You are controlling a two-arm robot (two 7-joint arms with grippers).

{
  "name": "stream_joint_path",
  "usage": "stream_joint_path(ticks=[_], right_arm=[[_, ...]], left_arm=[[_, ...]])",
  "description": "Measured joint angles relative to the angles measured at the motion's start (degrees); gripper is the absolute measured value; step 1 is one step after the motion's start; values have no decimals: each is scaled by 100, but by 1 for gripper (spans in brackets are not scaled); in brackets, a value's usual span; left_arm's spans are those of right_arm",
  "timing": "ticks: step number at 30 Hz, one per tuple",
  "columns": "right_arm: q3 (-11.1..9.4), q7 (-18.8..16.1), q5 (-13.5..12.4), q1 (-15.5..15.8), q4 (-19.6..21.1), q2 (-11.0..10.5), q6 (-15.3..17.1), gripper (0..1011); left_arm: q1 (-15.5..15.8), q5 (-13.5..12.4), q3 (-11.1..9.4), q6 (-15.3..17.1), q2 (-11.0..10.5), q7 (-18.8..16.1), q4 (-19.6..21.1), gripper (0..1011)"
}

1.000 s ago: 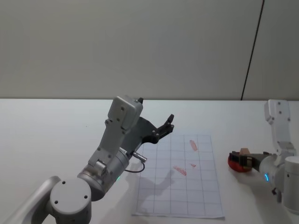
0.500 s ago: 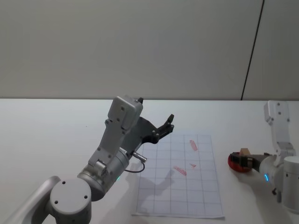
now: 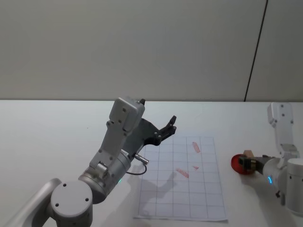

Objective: Use the one hand to pick up the stamp and affix it onto the A4 paper.

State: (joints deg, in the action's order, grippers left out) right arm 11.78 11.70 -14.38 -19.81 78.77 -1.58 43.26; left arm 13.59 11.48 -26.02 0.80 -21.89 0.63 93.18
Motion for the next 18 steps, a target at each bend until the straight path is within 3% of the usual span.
stream_joint_path(ticks=[13,18], right_arm=[[-8,-7,11,-6,-14,6,0,264],[-8,-10,14,-8,-17,5,1,219]], left_arm=[[0,0,0,0,0,0,0,1002],[0,0,0,0,0,0,0,1002]])
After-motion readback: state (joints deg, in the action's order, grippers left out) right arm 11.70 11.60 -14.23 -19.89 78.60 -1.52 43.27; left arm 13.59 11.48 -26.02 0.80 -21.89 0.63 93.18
